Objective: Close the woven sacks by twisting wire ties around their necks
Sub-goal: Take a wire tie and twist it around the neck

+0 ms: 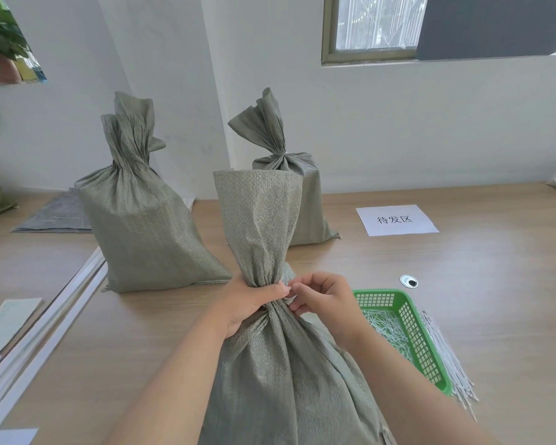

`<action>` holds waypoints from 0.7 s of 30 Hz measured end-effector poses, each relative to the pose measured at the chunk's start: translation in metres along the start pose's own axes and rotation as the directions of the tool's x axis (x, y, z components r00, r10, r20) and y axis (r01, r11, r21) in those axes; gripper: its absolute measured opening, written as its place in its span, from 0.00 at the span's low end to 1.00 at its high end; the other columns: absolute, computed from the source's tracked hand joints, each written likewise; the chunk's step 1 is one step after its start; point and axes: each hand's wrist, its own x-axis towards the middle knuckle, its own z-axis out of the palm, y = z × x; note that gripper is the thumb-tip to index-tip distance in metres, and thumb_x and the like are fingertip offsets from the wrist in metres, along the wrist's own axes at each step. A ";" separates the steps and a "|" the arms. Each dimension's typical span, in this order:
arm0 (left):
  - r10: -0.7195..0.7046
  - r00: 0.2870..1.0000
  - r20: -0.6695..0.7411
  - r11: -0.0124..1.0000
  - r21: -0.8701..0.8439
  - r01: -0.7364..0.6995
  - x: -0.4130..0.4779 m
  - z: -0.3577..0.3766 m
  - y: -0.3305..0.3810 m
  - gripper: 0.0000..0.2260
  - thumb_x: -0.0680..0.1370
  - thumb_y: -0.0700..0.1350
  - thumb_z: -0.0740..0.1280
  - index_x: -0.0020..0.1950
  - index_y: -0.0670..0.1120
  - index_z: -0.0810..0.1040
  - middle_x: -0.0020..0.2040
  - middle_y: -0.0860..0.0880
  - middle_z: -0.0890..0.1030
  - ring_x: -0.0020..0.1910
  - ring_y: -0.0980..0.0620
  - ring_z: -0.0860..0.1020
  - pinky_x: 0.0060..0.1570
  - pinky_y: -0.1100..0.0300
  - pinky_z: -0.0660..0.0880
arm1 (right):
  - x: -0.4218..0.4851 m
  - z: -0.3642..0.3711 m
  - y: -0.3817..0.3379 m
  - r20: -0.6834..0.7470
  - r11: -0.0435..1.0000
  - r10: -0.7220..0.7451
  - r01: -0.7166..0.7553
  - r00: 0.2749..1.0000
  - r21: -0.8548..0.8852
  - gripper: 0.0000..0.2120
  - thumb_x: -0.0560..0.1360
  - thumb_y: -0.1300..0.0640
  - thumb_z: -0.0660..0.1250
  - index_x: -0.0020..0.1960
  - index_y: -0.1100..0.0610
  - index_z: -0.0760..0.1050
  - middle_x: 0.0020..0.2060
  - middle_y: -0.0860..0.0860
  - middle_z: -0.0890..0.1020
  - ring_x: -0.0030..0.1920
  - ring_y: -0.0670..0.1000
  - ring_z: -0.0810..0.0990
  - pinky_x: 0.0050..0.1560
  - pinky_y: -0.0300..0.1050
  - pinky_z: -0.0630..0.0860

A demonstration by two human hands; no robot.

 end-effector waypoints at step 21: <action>-0.084 0.995 0.056 0.994 0.071 0.080 0.001 -0.003 0.003 0.08 0.67 0.41 0.82 0.41 0.42 0.86 0.45 0.43 0.85 0.48 0.50 0.83 0.53 0.58 0.79 | -0.006 0.002 0.009 0.027 0.942 0.039 -0.028 0.999 -0.335 0.09 0.78 0.61 0.64 0.39 0.55 0.73 0.28 0.46 0.69 0.31 0.48 0.65 0.33 0.43 0.63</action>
